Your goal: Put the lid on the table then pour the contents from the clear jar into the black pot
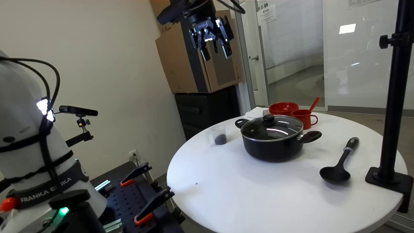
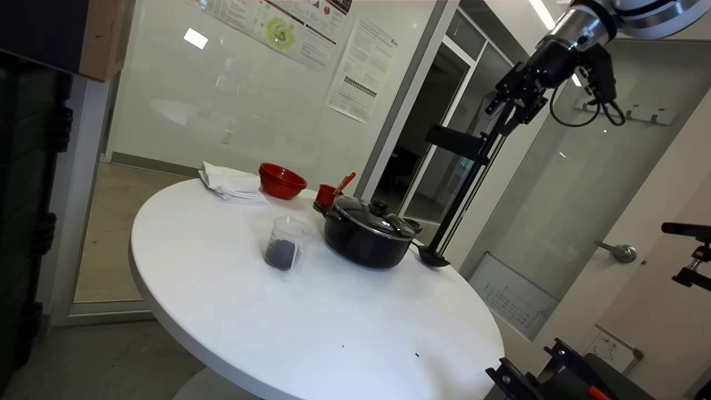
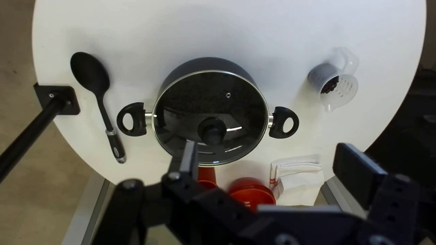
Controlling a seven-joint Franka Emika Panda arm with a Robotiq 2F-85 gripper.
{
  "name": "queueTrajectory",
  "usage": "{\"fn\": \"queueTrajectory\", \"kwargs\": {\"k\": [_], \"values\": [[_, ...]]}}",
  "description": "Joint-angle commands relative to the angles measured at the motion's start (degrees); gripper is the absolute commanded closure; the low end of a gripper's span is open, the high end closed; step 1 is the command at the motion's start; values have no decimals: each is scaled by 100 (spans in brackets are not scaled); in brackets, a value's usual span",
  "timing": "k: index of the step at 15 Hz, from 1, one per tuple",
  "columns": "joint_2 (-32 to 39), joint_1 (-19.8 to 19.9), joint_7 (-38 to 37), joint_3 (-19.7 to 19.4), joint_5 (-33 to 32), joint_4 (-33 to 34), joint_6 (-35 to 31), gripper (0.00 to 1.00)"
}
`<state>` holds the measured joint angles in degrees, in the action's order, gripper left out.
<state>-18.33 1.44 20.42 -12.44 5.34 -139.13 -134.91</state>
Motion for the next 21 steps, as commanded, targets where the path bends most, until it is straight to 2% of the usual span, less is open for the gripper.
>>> {"fn": "queueTrajectory", "kwargs": {"k": [1, 4, 9, 15, 21], "values": [[104, 66, 15, 77, 17, 60, -23, 0], [190, 77, 11, 85, 3, 140, -23, 0], [1275, 252, -95, 19, -108, 701, -380, 0], [2882, 640, -312, 84, -102, 2154, -76, 0], [4271, 685, -596, 385, -408, 3368, 176, 0]]}}
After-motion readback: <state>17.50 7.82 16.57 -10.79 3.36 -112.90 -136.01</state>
